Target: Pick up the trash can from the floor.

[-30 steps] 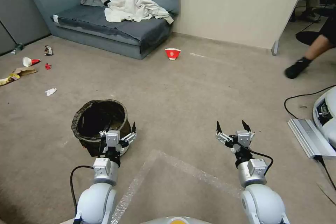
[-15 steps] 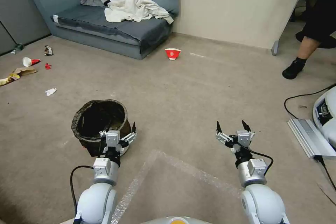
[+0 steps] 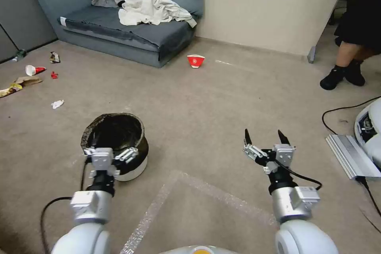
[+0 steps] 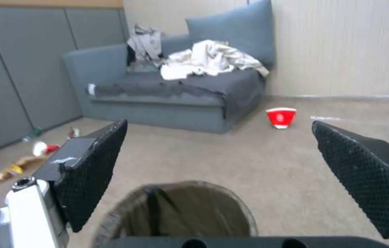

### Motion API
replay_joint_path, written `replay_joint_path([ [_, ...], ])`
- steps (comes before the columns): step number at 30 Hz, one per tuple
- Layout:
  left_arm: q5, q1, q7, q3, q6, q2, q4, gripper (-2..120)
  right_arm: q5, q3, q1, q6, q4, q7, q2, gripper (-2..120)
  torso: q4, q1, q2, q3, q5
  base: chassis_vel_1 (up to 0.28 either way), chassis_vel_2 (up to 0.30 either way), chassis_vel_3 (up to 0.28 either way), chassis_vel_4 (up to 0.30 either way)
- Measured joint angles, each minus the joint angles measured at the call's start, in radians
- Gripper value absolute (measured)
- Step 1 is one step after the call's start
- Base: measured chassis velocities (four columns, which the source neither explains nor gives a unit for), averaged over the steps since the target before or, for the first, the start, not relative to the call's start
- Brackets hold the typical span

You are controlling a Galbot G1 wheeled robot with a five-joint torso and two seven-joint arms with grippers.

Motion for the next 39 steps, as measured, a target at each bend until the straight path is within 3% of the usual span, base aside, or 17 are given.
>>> replay_joint_path([
  [2, -0.006, 0.044, 0.001, -0.026, 0.005, -0.004, -0.063, 100, 0.0, 0.005, -0.003, -0.003, 0.002, -0.002, 0.0, 100, 0.0001, 0.0, 0.0, 0.0, 0.0002, 0.0, 0.0, 0.0, 0.0],
  [4, -0.038, 0.073, -0.004, -0.04, 0.003, 0.002, -0.077, 100, 0.0, 0.01, -0.003, -0.004, 0.002, -0.003, -0.001, 100, 0.0004, 0.0, 0.0, 0.0, 0.0002, 0.0, 0.0, 0.0, 0.0],
  [8, -0.077, 0.08, -0.012, -0.043, 0.01, 0.008, -0.081, 100, 0.0, 0.013, -0.003, -0.004, 0.0, -0.002, -0.002, 100, 0.0, 0.0, 0.0, 0.0, -0.0001, 0.0, 0.0, 0.0, 0.0],
  [39, -0.085, 0.084, -0.008, -0.038, 0.032, 0.013, -0.072, 100, 0.004, 0.005, -0.004, -0.017, 0.013, 0.017, -0.001, 100, 0.0002, 0.0, 0.0, 0.0, 0.0001, 0.027, 0.027, 0.029, 0.025],
])
